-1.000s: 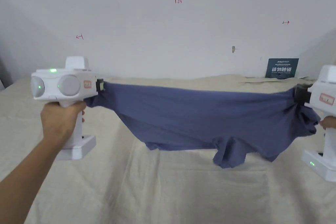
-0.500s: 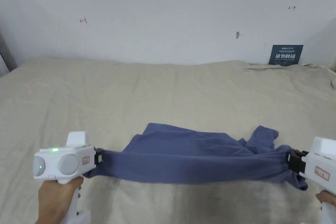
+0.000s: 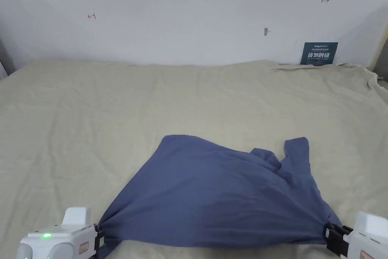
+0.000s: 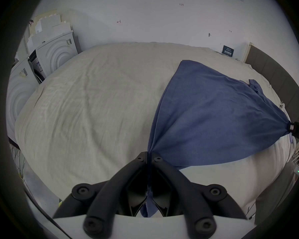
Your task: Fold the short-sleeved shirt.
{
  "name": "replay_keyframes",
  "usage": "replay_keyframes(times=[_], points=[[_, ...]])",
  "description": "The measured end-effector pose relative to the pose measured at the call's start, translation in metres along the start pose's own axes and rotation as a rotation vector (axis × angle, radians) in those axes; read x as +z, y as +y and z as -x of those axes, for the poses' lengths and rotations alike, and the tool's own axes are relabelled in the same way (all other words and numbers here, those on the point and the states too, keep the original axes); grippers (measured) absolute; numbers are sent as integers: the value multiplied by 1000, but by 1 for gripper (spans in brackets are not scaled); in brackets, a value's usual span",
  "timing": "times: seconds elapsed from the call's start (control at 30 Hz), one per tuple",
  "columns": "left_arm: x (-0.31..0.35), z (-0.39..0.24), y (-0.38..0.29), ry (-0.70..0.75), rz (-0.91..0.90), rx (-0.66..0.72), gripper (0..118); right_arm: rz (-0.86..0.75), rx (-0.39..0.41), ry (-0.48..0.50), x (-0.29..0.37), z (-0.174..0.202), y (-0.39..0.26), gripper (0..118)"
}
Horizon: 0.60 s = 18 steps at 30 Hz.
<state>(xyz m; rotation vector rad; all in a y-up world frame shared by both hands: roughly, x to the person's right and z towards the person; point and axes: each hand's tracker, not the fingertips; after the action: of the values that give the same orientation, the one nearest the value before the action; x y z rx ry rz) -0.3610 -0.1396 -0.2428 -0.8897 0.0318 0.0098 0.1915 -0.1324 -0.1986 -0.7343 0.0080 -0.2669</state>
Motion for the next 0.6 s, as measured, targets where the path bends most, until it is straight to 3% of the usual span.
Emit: replay_keyframes(times=[0.27, 0.6], points=[[32, 9, -41, 3, 28, -8, 1, 30, 18, -33, 32, 1, -41, 3], [11, 3, -56, 31, 114, 39, 1, 148, 37, -117, 15, 1, -68, 4]])
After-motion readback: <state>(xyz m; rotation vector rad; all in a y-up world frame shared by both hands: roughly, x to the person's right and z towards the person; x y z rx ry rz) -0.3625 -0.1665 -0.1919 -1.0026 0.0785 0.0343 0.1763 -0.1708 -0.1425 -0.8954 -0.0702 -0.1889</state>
